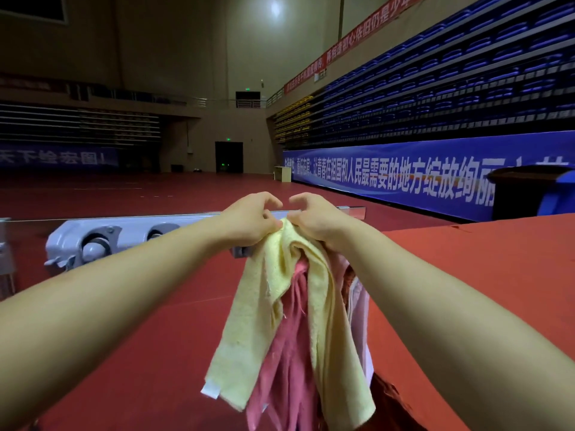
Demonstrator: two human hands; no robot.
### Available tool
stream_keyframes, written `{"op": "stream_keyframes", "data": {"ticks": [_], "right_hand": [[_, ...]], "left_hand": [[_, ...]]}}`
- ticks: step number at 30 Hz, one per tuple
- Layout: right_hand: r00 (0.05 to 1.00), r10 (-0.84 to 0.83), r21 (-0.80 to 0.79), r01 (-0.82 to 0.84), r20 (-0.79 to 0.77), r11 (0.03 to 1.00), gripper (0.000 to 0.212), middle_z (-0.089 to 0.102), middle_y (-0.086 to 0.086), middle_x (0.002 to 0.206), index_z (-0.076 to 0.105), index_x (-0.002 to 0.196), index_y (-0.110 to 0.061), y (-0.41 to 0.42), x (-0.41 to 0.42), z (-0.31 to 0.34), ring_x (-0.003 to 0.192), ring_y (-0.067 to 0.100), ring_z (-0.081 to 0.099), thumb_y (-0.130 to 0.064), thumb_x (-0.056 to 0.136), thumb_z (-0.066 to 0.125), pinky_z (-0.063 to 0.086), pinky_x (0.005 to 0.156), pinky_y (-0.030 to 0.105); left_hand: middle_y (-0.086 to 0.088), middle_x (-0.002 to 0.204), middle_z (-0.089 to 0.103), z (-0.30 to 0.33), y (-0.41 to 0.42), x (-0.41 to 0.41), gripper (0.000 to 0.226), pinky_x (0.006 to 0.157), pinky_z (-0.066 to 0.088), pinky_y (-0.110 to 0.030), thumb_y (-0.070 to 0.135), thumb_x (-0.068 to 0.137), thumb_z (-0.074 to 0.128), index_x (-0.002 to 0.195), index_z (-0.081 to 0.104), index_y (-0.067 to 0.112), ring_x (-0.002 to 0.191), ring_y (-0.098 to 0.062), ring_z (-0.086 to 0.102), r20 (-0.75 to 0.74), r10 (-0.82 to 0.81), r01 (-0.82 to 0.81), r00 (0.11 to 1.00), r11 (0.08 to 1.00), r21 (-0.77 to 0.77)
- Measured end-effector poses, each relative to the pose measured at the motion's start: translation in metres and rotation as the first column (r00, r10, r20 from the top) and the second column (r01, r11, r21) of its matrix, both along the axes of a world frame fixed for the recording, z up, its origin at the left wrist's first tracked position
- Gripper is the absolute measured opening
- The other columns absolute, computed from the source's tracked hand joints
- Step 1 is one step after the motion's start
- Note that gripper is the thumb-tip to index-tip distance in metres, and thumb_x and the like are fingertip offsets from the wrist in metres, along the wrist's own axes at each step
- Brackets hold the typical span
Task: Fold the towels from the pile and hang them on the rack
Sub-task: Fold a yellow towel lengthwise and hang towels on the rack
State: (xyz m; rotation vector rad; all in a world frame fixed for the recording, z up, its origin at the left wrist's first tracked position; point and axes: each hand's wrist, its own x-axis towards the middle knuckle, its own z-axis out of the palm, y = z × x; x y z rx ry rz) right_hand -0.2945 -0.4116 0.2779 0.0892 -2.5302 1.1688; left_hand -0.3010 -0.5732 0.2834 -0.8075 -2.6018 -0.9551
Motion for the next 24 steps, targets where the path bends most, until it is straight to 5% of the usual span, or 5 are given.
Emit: {"op": "stream_keyframes", "data": {"ticks": [4, 9, 13, 21, 24], "right_hand": [[0.999, -0.033, 0.329, 0.033, -0.003, 0.944, 0.056, 0.060, 0.003, 0.128, 0.041, 0.144, -0.016, 0.009, 0.007, 0.014, 0.115, 0.018, 0.057, -0.022, 0.093, 0.064, 0.043, 0.102, 0.030], [0.992, -0.073, 0.438, 0.110, -0.100, 0.892, 0.058, 0.067, -0.001, 0.117, 0.048, 0.139, -0.020, 0.021, 0.026, 0.004, 0.114, 0.021, 0.058, -0.024, 0.086, 0.071, 0.044, 0.097, 0.033], [0.967, -0.059, 0.374, 0.153, -0.250, 0.915, 0.047, 0.071, -0.006, 0.105, 0.052, 0.134, -0.023, 0.018, 0.045, -0.008, 0.105, 0.020, 0.059, -0.014, 0.089, 0.062, 0.045, 0.086, 0.031], [0.998, -0.070, 0.133, 0.070, -0.005, 0.989, 0.078, 0.063, 0.000, 0.118, 0.038, 0.142, -0.027, 0.003, 0.056, -0.027, 0.104, 0.023, 0.061, -0.038, 0.065, 0.041, 0.051, 0.092, 0.042], [0.998, 0.015, -0.013, -0.014, 0.060, 1.000, 0.074, 0.064, 0.003, 0.114, 0.038, 0.144, -0.024, 0.005, 0.056, -0.032, 0.102, 0.026, 0.064, -0.029, 0.071, 0.049, 0.052, 0.093, 0.047]], "left_hand": [[0.011, 0.092, 0.070, -0.007, 0.011, 0.003, 0.037, 0.079, 0.050, -0.031, 0.024, 0.090, 0.062, 0.126, 0.053, 0.026, 0.094, -0.013, 0.063, -0.114, 0.018, -0.030, 0.993, 0.994, -0.106], [0.014, 0.096, 0.069, -0.007, 0.016, 0.010, 0.036, 0.075, 0.040, -0.030, 0.027, 0.085, 0.069, 0.118, 0.056, 0.028, 0.093, -0.015, 0.061, -0.259, 0.084, -0.121, 0.962, 0.984, -0.131], [0.017, 0.088, 0.069, -0.011, 0.015, 0.018, 0.035, 0.072, 0.043, -0.027, 0.017, 0.082, 0.069, 0.113, 0.059, 0.029, 0.075, -0.004, 0.060, -0.235, 0.071, -0.076, 0.969, 0.997, -0.012], [0.011, 0.090, 0.071, -0.021, 0.015, 0.023, 0.034, 0.076, 0.051, -0.031, 0.014, 0.090, 0.055, 0.123, 0.053, 0.023, 0.083, -0.012, 0.064, -0.156, 0.035, -0.045, 0.987, 0.997, -0.061], [0.010, 0.089, 0.071, -0.016, 0.016, 0.023, 0.036, 0.082, 0.055, -0.038, 0.011, 0.090, 0.053, 0.124, 0.053, 0.022, 0.079, -0.010, 0.066, -0.111, 0.011, -0.022, 0.994, 0.995, -0.101]]}}
